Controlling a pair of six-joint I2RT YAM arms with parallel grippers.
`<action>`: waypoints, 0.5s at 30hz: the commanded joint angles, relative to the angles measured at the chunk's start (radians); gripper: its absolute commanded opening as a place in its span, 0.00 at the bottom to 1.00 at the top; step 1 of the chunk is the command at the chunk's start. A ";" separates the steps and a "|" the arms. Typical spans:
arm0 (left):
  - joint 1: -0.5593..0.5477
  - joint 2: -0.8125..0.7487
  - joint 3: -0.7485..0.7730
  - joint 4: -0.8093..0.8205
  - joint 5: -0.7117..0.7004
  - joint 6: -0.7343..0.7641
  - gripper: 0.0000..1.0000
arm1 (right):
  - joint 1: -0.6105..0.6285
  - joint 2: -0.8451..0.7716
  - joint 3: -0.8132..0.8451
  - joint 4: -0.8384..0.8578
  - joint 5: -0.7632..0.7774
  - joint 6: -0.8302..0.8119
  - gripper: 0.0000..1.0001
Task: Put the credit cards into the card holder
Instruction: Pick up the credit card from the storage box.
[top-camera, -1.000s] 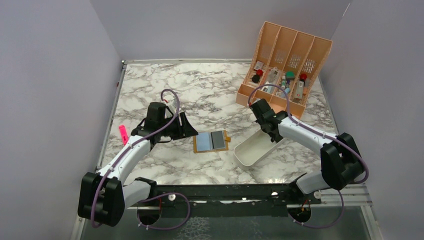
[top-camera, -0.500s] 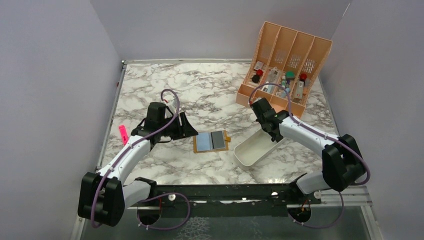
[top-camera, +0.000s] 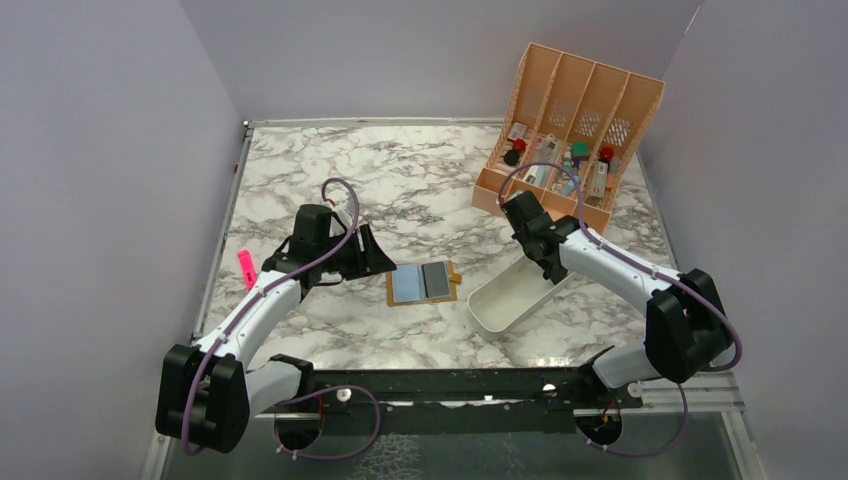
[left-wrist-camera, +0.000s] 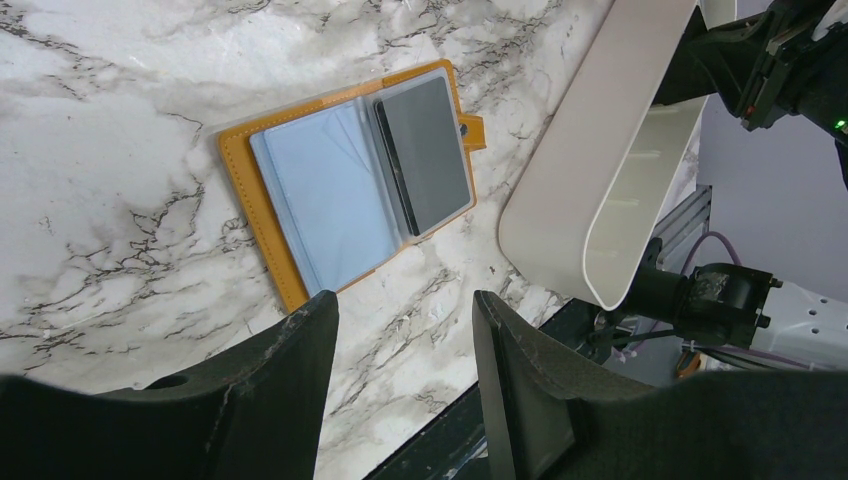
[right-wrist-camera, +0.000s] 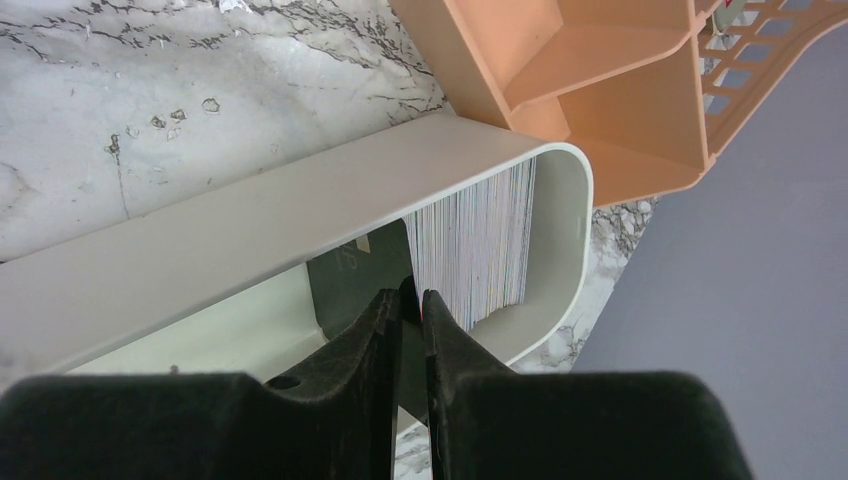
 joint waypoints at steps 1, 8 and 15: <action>0.003 -0.014 -0.011 0.001 0.023 0.015 0.56 | -0.008 -0.039 0.054 -0.030 -0.023 0.033 0.18; 0.002 -0.015 -0.012 0.001 0.022 0.013 0.56 | -0.008 -0.041 0.035 -0.016 -0.015 0.022 0.18; 0.002 -0.014 -0.013 0.001 0.022 0.014 0.56 | -0.008 -0.068 0.077 -0.089 -0.086 0.057 0.10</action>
